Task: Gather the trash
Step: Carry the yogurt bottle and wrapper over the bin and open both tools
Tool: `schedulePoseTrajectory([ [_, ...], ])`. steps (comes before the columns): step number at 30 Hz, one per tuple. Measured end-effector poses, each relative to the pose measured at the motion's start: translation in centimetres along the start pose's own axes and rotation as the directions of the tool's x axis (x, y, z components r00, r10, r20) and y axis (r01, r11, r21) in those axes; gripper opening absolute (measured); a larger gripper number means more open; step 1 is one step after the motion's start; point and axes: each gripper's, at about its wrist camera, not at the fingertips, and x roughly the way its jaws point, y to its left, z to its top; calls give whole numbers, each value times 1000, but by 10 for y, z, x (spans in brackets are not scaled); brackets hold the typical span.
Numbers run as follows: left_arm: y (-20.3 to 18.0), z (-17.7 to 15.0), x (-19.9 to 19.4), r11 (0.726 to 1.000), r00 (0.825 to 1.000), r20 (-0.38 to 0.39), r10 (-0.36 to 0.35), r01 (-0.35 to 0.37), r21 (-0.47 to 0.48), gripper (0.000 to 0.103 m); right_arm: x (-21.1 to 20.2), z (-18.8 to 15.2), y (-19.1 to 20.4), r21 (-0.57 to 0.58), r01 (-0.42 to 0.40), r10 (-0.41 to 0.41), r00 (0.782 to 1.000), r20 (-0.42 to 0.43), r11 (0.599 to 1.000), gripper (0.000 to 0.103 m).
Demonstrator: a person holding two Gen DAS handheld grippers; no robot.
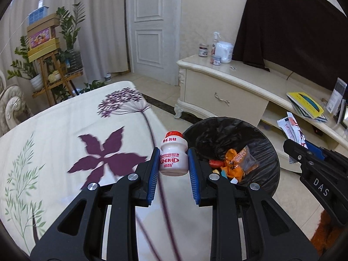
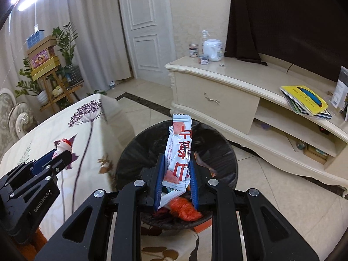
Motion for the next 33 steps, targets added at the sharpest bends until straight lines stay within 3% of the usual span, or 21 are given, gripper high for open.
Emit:
schedulePoseTrajectory([
  [20, -34, 24, 59, 998, 998, -51, 31, -28, 51, 27, 46, 16, -19, 24, 21, -20, 999, -35, 1000, 25],
  [24, -34, 25, 60, 998, 998, -46, 41, -39, 47, 47, 47, 15, -20, 32, 29, -28, 999, -31, 999, 37],
  [26, -33, 25, 58, 998, 998, -37, 47, -45, 47, 51, 44, 14, -19, 33, 35, -34, 999, -26, 999, 41],
  [30, -31, 25, 52, 997, 998, -15, 64, -63, 46, 66, 38, 14, -20, 41, 53, -52, 999, -9, 998, 58],
  [33, -28, 23, 45, 997, 998, -6, 68, -68, 41, 73, 33, 12, -22, 52, 62, -62, 998, -3, 997, 64],
])
